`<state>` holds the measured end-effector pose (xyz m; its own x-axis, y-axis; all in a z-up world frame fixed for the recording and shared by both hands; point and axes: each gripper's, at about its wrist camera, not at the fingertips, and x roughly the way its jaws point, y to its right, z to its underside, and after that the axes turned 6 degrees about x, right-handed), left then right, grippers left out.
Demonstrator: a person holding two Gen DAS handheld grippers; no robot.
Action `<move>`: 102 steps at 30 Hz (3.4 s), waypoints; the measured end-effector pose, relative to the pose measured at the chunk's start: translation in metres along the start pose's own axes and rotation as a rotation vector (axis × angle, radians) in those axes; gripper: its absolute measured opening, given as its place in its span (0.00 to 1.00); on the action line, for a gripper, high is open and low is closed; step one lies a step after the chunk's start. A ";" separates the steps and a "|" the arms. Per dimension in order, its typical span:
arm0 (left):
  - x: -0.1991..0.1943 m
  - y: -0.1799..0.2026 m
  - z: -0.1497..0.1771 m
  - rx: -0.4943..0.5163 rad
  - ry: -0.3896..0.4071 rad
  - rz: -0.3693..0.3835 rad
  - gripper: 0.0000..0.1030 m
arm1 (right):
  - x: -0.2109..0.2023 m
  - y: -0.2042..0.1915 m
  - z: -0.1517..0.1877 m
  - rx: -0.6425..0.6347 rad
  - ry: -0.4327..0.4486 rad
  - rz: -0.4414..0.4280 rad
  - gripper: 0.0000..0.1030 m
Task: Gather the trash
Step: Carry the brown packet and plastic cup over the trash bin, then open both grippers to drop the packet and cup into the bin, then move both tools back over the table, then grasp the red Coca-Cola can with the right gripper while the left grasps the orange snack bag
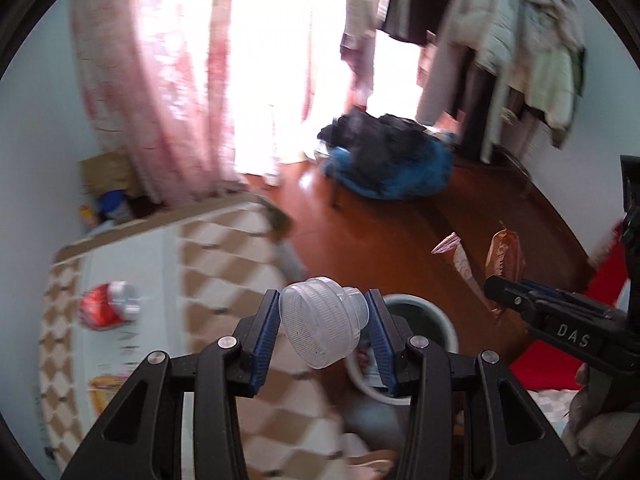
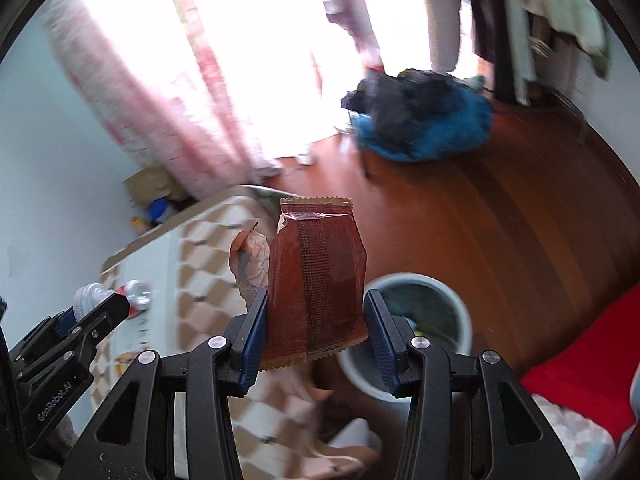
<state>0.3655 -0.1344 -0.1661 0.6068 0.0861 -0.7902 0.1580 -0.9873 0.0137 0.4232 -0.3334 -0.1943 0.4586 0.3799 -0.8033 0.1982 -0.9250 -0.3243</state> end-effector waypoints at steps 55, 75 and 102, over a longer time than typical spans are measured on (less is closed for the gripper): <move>0.102 0.077 0.028 0.054 -0.236 -0.014 0.96 | 0.080 0.129 0.037 0.076 -0.176 0.229 1.00; -0.069 -0.064 0.029 -0.108 -0.019 -0.154 0.96 | -0.055 -0.072 0.038 -0.111 -0.034 -0.021 1.00; 0.044 -0.396 0.225 -0.589 -0.387 -0.426 0.96 | 0.280 -0.508 0.166 -1.423 -0.488 0.103 1.00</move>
<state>0.1542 0.2307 -0.3446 0.1080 0.2795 -0.9540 0.7623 -0.6393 -0.1010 0.3074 0.2412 -0.3373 0.2544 0.0105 -0.9670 0.9657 -0.0556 0.2535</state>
